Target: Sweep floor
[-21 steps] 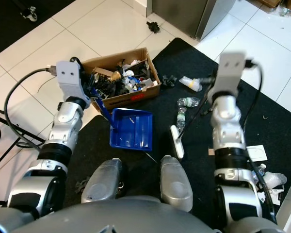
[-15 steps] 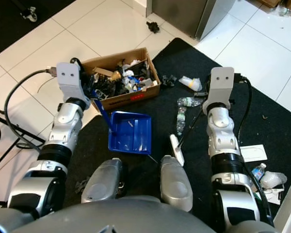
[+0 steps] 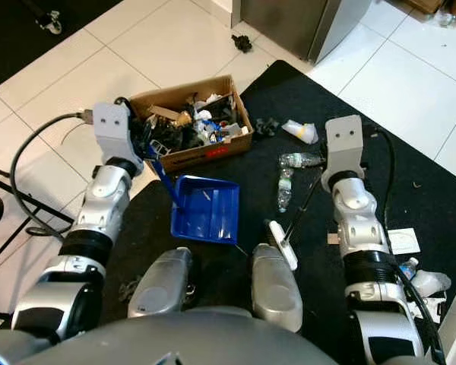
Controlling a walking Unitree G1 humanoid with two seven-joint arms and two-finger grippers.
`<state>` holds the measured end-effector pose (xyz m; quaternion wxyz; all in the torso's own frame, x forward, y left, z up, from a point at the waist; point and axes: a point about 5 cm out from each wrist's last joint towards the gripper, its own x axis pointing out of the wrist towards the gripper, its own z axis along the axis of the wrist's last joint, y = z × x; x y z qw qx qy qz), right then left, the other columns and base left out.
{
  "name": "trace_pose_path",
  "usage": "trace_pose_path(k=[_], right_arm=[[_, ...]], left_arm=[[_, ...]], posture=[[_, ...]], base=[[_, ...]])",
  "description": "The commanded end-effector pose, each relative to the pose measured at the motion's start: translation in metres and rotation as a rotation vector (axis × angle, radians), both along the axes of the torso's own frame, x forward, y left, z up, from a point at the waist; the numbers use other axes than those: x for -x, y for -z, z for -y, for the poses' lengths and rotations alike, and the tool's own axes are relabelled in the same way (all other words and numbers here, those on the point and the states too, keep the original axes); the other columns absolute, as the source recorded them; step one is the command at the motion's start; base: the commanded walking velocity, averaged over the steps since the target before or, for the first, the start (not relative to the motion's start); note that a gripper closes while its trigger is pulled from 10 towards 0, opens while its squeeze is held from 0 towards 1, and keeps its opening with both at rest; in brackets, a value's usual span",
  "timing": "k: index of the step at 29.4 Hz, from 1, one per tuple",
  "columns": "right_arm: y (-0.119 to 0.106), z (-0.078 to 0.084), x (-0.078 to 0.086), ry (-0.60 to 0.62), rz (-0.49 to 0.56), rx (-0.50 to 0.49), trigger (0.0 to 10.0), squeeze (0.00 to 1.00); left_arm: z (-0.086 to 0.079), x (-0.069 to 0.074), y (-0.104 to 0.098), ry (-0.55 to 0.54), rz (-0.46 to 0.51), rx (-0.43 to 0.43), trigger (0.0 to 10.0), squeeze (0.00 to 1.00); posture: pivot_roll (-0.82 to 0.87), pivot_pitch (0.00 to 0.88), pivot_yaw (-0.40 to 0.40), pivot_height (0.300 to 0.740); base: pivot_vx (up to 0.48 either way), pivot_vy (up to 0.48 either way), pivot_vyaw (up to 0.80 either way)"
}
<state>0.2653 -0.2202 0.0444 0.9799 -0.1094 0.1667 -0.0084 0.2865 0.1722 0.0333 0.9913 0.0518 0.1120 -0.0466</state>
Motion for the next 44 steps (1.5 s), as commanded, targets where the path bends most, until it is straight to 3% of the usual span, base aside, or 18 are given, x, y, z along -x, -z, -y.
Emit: trace_pose_path(k=[1, 2, 4, 7, 12, 29, 38, 44], right_arm=[[-0.009, 0.01, -0.004, 0.093, 0.052, -0.033, 10.0, 0.0], [-0.009, 0.01, -0.004, 0.093, 0.052, -0.033, 10.0, 0.0], [-0.024, 0.013, -0.014, 0.207, 0.163, -0.12, 10.0, 0.0], [-0.037, 0.016, -0.021, 0.285, 0.253, -0.138, 10.0, 0.0], [-0.052, 0.016, -0.028, 0.292, 0.346, -0.02, 10.0, 0.0], [-0.062, 0.016, -0.042, 0.349, 0.422, 0.018, 10.0, 0.0], [-0.066, 0.019, -0.047, 0.378, 0.443, -0.085, 10.0, 0.0], [-0.065, 0.016, -0.047, 0.365, 0.448, -0.096, 10.0, 0.0]], left_arm=[[-0.001, 0.003, 0.001, 0.019, 0.0, -0.026, 10.0, 0.0], [-0.001, 0.003, 0.001, 0.019, 0.0, -0.026, 10.0, 0.0], [-0.001, 0.003, 0.003, 0.019, -0.006, -0.027, 10.0, 0.0], [0.0, 0.0, 0.002, 0.009, -0.002, -0.017, 10.0, 0.0], [-0.001, -0.005, -0.001, -0.003, 0.007, -0.006, 10.0, 0.0], [-0.003, -0.014, -0.006, -0.038, 0.029, 0.014, 10.0, 0.0], [-0.003, -0.02, -0.017, -0.076, 0.074, 0.093, 10.0, 0.0], [-0.003, -0.023, -0.019, -0.091, 0.086, 0.096, 10.0, 0.0]], posture=[[0.06, 0.037, -0.03, 0.74], [0.06, 0.037, -0.03, 0.74], [0.07, 0.03, -0.027, 0.74], [0.07, 0.025, -0.024, 0.74], [0.08, 0.012, -0.013, 0.74], [0.08, 0.009, -0.008, 0.74], [0.09, 0.009, -0.016, 0.74], [0.08, 0.01, -0.015, 0.74]], base=[[0.0, 0.0, 0.0], [0.0, 0.0, 0.0], [0.0, 0.0, 0.0], [0.0, 0.0, 0.0], [0.0, 0.0, 0.0], [0.0, 0.0, 0.0], [0.0, 0.0, 0.0], [0.0, 0.0, 0.0]])
